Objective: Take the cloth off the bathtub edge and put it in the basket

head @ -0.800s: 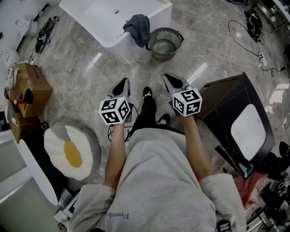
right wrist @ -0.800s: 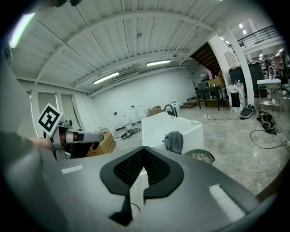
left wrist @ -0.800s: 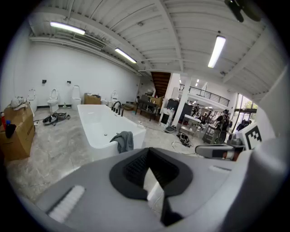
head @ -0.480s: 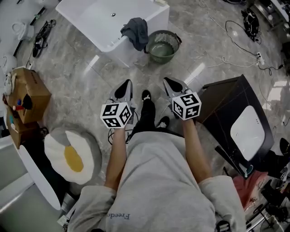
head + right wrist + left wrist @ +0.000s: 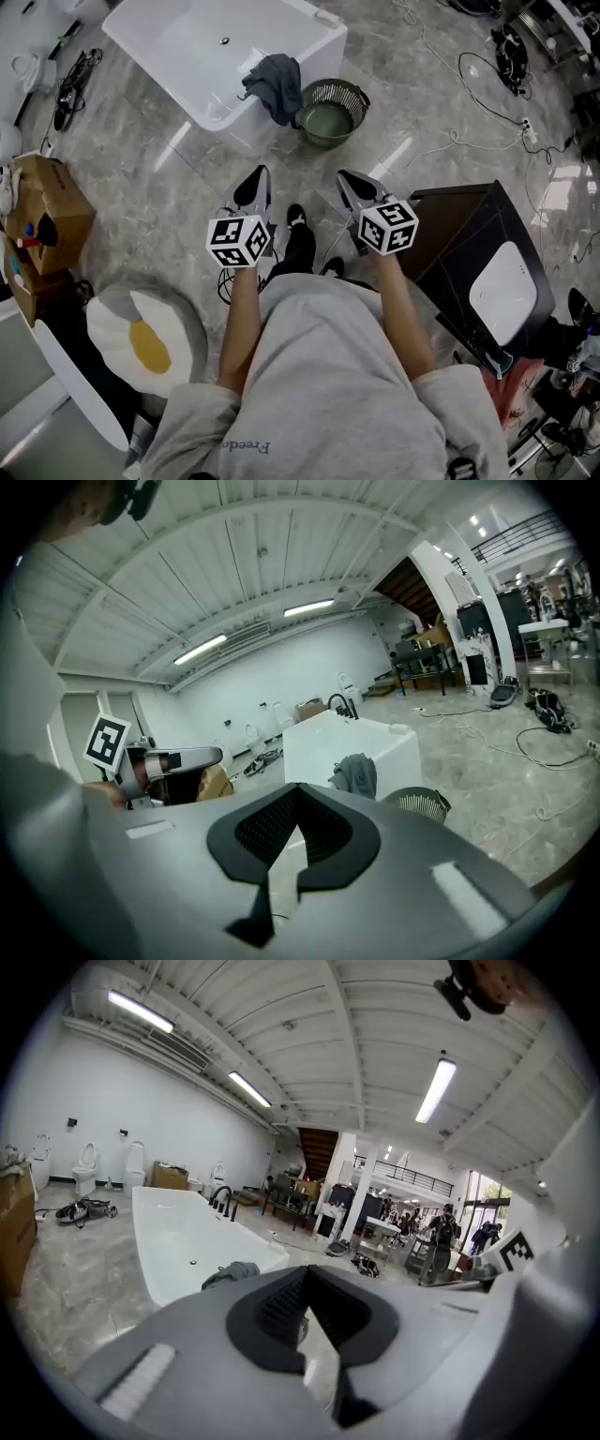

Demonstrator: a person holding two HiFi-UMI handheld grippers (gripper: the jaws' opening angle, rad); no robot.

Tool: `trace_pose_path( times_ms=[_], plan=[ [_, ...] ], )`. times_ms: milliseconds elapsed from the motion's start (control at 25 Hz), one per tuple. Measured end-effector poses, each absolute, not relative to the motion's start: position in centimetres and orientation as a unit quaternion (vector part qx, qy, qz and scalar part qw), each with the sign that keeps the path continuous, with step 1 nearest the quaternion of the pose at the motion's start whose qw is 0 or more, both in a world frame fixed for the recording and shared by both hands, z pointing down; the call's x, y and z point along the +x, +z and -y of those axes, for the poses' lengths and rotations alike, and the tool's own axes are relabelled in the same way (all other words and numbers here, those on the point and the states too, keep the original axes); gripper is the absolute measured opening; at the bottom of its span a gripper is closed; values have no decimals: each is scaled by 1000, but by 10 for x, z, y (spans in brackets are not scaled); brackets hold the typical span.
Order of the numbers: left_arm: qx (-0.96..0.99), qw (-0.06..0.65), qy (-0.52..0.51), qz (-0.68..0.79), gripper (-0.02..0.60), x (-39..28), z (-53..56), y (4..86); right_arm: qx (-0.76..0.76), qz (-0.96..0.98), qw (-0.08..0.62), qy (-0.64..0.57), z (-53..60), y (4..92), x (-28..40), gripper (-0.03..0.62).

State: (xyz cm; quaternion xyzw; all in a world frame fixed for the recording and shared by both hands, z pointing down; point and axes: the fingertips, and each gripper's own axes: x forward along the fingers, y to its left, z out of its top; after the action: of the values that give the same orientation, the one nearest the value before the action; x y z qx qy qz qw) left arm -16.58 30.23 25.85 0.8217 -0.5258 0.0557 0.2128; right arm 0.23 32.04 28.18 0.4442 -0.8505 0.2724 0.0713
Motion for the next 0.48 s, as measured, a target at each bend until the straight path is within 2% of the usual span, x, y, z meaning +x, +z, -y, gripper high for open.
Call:
trace_pose_path(
  times_ms=[480],
  plan=[
    [837, 249, 61, 484, 58, -166, -196, 289, 461, 833, 87, 293, -230, 300, -2, 0]
  ],
)
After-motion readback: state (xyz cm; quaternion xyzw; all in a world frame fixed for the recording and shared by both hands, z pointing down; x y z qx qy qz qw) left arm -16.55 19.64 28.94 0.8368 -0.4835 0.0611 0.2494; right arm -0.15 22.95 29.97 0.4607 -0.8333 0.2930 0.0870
